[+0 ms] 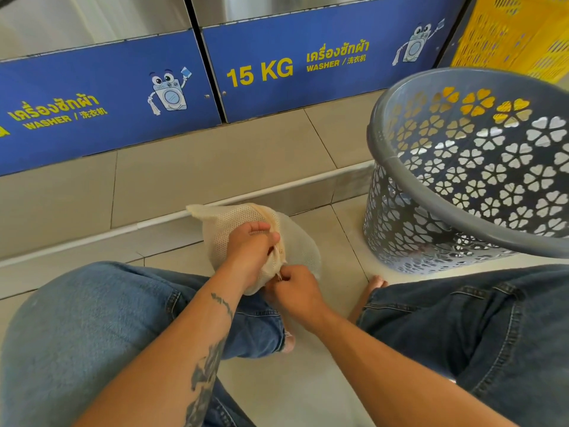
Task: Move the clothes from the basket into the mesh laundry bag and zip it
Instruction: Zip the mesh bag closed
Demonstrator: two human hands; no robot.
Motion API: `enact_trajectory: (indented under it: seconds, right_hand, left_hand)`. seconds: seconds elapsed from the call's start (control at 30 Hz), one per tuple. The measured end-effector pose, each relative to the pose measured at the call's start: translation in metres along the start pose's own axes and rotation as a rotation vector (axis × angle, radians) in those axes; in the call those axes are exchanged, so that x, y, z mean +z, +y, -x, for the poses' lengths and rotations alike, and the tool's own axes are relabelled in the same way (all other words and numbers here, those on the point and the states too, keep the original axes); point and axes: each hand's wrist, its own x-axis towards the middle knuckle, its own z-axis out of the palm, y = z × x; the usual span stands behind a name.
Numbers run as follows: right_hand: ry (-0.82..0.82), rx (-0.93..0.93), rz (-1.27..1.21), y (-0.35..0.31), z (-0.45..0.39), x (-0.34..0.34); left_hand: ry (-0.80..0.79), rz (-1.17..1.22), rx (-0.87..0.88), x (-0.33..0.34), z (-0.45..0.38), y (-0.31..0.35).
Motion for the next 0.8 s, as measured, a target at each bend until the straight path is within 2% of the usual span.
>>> enact_trajectory:
  seconds: [0.07, 0.17, 0.3, 0.43, 0.6, 0.8]
  right_hand:
    - [0.003, 0.039, -0.041, -0.005, -0.006, -0.002]
    - [0.042, 0.028, 0.046, -0.006, -0.009, -0.022]
    - [0.189, -0.194, 0.034, -0.013, -0.009, -0.038]
    - [0.128, -0.359, 0.108, -0.022, -0.01, -0.034]
    - [0.162, -0.387, 0.202, -0.02, -0.009, -0.031]
    - [0.142, -0.322, 0.048, -0.018, -0.007, -0.029]
  left_hand:
    - [-0.011, -0.031, 0.008, -0.001, 0.001, -0.001]
    - [0.007, -0.095, 0.05, -0.004, 0.001, -0.007]
    - [0.0, -0.115, 0.1, -0.002, -0.002, -0.005]
    - [-0.026, -0.105, 0.098, 0.0, 0.003, -0.005]
    - [-0.054, -0.09, 0.082, -0.004, 0.005, -0.006]
    - [-0.015, -0.081, 0.075, -0.005, 0.007, -0.008]
